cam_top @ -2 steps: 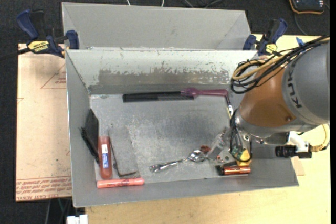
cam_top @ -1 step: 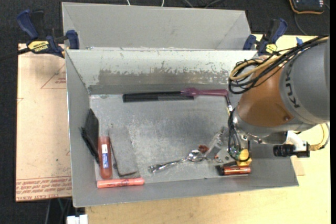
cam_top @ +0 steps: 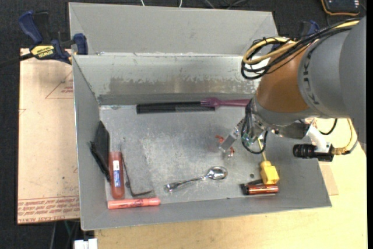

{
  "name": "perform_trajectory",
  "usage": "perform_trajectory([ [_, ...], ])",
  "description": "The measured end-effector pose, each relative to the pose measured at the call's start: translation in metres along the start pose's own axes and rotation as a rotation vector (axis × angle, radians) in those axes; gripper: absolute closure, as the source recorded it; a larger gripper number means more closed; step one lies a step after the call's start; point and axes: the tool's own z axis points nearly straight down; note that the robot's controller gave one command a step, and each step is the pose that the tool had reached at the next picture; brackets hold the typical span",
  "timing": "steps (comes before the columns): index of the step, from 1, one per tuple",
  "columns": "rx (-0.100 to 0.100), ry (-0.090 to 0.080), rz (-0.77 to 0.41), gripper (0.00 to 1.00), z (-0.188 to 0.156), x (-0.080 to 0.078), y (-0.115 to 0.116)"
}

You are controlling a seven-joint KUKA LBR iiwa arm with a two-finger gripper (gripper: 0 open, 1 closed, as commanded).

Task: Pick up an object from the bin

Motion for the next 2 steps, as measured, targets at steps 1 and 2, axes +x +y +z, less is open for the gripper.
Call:
perform_trajectory([
  [1,0.004,0.004,-0.008,1.0,0.03,0.0182,-0.0029],
  [2,0.003,0.005,0.003,1.0,0.0294,0.0176,-0.0047],
])
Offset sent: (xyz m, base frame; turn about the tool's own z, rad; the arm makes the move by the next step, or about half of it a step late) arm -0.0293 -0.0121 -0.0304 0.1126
